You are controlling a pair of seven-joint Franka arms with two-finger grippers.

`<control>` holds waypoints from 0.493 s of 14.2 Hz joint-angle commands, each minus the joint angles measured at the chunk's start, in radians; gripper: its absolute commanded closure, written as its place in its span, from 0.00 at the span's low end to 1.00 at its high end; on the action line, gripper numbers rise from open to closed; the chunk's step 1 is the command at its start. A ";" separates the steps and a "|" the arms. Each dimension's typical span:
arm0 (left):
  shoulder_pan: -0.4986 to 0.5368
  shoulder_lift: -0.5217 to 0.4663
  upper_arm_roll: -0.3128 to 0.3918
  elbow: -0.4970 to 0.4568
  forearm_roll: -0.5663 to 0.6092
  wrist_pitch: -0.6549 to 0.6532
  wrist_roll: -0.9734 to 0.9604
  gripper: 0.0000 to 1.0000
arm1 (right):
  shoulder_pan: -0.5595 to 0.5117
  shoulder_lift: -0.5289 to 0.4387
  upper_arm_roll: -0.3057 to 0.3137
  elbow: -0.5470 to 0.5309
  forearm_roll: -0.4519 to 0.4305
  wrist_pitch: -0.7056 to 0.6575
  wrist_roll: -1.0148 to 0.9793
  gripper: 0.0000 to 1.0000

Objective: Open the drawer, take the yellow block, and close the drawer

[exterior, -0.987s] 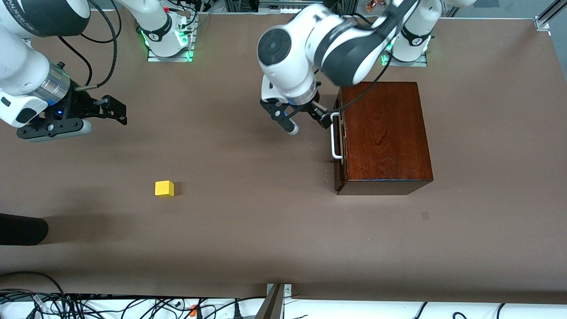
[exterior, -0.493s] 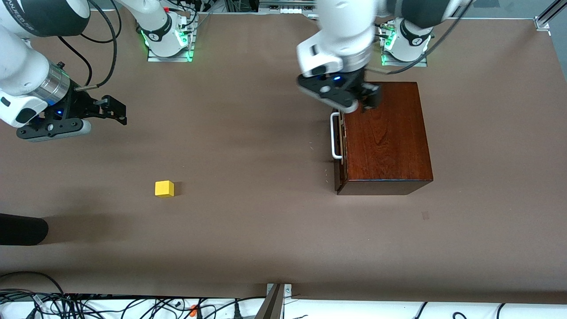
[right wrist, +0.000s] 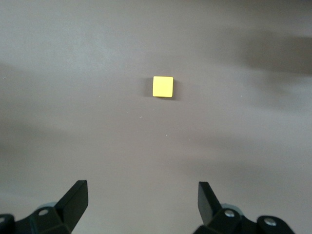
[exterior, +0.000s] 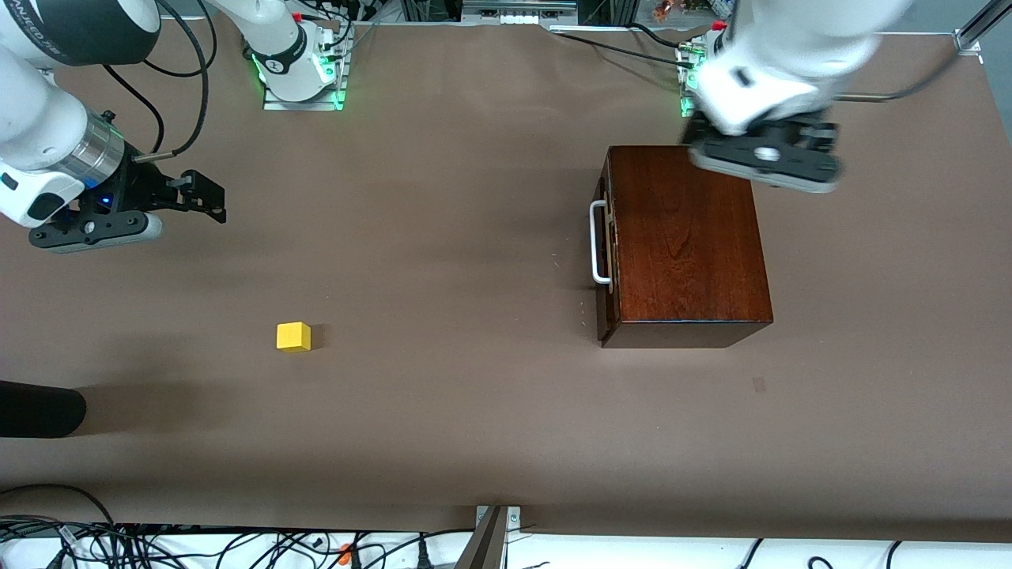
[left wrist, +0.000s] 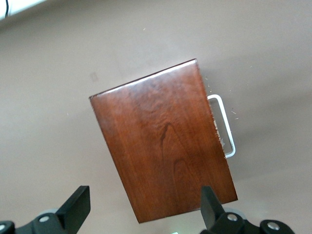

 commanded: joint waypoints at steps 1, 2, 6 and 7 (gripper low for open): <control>0.054 -0.146 0.035 -0.204 -0.046 0.075 -0.009 0.00 | -0.011 0.011 0.005 0.027 -0.001 -0.016 -0.015 0.00; 0.063 -0.181 0.069 -0.258 -0.074 0.108 -0.009 0.00 | -0.011 0.011 0.005 0.027 -0.001 -0.016 -0.017 0.00; 0.072 -0.272 0.184 -0.404 -0.118 0.151 0.014 0.00 | -0.011 0.011 0.005 0.027 -0.001 -0.016 -0.017 0.00; 0.072 -0.283 0.193 -0.418 -0.118 0.152 0.041 0.00 | -0.013 0.013 0.005 0.027 -0.001 -0.016 -0.018 0.00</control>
